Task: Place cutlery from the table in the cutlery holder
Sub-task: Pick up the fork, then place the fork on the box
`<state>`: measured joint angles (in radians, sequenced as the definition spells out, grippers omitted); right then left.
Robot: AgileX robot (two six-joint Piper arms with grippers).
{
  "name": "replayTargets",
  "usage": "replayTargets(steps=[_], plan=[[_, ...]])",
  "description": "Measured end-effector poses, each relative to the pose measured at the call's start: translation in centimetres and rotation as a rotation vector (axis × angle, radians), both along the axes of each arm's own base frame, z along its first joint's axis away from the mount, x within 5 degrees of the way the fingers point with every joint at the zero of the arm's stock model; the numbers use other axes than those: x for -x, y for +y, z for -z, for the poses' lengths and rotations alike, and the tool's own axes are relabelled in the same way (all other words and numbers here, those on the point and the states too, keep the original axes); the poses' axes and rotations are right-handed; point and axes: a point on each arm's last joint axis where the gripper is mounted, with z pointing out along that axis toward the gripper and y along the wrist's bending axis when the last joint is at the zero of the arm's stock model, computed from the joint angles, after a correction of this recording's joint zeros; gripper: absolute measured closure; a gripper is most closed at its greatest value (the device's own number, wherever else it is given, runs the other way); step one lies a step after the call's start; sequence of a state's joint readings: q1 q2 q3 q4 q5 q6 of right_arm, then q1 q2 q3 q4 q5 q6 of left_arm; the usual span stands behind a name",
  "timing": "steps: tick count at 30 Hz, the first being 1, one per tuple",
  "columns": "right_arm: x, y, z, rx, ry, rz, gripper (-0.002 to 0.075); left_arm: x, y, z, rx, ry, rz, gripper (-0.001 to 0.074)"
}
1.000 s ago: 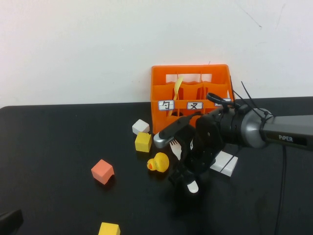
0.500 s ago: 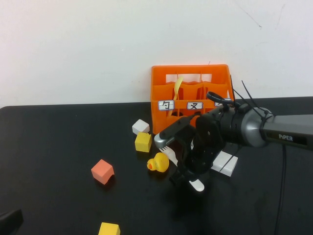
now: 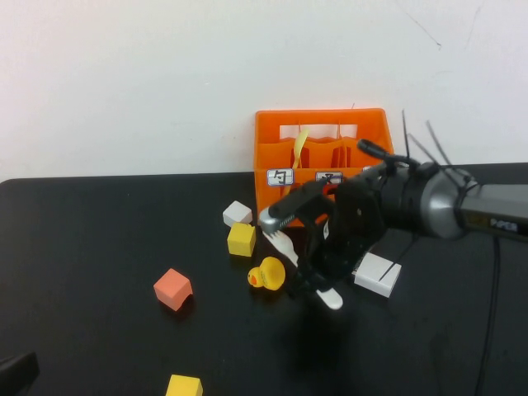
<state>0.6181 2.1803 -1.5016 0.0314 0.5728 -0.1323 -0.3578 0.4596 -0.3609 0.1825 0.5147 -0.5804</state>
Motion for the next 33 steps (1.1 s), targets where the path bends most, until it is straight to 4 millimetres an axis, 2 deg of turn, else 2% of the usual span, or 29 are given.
replayTargets(steps=[7, 17, 24, 33], plan=[[0.1, 0.1, -2.3, -0.046, -0.038, 0.012, 0.0545, 0.0, 0.0, 0.0, -0.001, -0.002, 0.000, 0.0736], [0.2, 0.9, -5.9, -0.241, -0.082, 0.092, 0.0545, 0.0, 0.0, -0.1, -0.001, -0.008, 0.001, 0.0736], [0.7, 0.6, -9.6, -0.280, -0.175, 0.027, 0.0545, 0.0, 0.0, -0.1, 0.000, -0.010, 0.002, 0.0736], [1.4, -0.2, -15.8, -0.390, -0.382, 0.019, 0.0546, -0.1, 0.0, -0.1, 0.002, -0.015, 0.003, 0.0736]])
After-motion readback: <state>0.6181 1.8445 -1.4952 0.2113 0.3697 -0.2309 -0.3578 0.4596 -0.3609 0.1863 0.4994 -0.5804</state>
